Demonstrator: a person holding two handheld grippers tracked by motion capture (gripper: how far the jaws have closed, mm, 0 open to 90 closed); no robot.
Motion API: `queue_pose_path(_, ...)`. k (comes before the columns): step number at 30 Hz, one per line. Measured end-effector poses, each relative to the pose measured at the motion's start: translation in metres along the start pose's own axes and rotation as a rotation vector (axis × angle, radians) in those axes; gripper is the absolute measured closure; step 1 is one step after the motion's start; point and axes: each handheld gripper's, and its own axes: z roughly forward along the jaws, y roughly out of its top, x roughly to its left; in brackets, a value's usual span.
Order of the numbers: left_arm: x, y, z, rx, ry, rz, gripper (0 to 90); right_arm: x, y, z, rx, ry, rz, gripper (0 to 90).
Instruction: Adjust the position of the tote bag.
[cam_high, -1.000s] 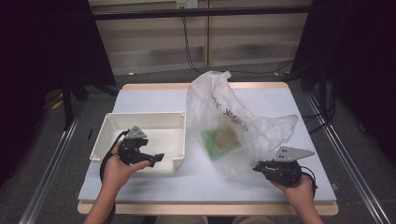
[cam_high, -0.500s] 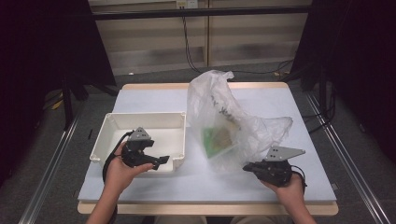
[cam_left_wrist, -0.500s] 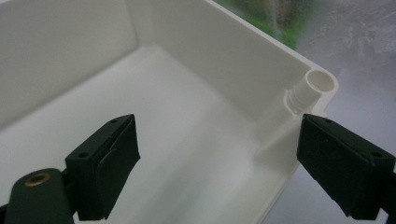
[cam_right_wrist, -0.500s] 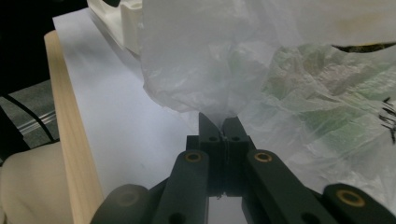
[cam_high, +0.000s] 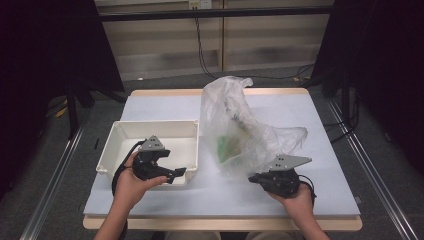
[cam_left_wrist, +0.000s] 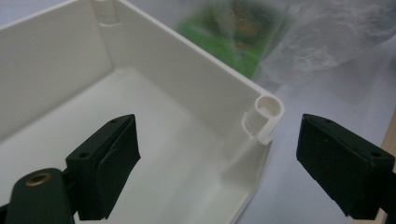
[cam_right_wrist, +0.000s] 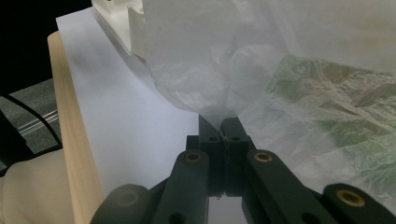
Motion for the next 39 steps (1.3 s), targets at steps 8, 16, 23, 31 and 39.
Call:
queue_pose_path(8,-0.012,0.012,0.006,-0.008,-0.042,0.02,13.7,0.002,0.014,0.021,0.008,0.01,0.024,89.5)
queue_pose_path(16,-0.024,0.027,0.014,-0.013,-0.082,0.054,14.1,0.006,0.023,0.033,0.002,0.028,0.039,89.5)
queue_pose_path(23,-0.035,0.037,0.031,-0.017,-0.127,0.083,17.0,0.007,0.024,0.031,-0.004,0.049,0.058,90.0)
queue_pose_path(31,-0.042,0.041,0.046,-0.015,-0.169,0.094,24.7,0.01,0.027,0.038,-0.008,0.07,0.064,90.0)
queue_pose_path(39,-0.045,0.042,0.052,-0.042,-0.216,0.149,44.8,0.018,0.033,0.047,-0.001,0.07,0.024,89.9)
